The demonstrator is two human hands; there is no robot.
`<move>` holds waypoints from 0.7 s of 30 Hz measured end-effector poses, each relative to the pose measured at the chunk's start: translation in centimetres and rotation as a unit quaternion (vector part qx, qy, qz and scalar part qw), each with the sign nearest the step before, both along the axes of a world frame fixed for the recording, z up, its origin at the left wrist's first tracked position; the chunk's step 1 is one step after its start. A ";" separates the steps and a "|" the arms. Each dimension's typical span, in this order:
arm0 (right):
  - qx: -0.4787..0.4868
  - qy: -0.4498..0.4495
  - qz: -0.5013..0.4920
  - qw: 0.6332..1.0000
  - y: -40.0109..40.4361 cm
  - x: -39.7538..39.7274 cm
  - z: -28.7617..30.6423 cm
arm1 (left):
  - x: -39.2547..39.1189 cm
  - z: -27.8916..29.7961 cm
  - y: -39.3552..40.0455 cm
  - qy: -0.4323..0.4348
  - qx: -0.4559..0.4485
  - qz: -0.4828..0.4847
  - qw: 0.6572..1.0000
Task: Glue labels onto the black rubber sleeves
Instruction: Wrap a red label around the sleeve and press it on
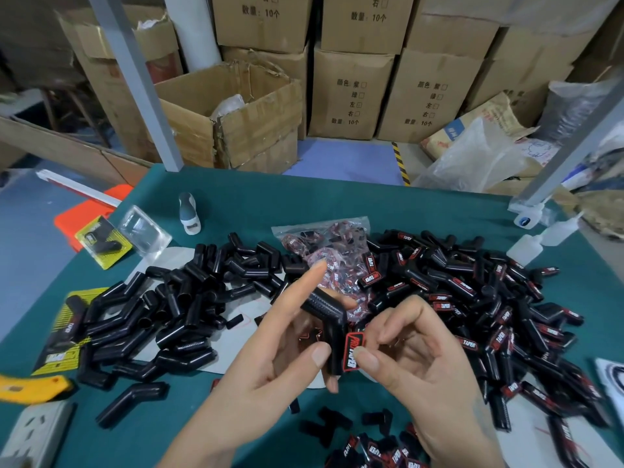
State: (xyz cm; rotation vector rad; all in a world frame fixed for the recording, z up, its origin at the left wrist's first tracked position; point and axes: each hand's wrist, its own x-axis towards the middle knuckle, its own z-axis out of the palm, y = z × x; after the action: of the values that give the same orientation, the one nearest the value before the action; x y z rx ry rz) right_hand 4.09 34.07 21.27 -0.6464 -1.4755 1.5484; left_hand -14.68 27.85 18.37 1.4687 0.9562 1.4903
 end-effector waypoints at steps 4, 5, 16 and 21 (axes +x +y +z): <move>-0.009 -0.011 0.000 1.000 0.0 0.0 0.1 | 0.1 0.2 -0.2 0.020 -0.012 0.019 1.000; -0.010 -0.012 0.001 1.000 0.0 0.0 0.1 | 0.1 0.3 -0.3 0.022 -0.013 0.018 1.000; -0.012 -0.006 0.000 1.000 -0.1 -0.3 0.3 | 0.2 1.0 -0.5 0.049 -0.023 0.028 0.998; 0.002 -0.014 -0.003 1.000 -0.1 -0.3 0.4 | 0.3 1.3 -0.5 0.054 -0.029 0.032 0.998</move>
State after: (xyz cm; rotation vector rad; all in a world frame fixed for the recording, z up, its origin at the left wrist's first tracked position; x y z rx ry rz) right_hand 3.76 33.95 21.63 -0.6725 -1.4948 1.5376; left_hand -14.42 27.32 19.65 1.5015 1.1113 1.4286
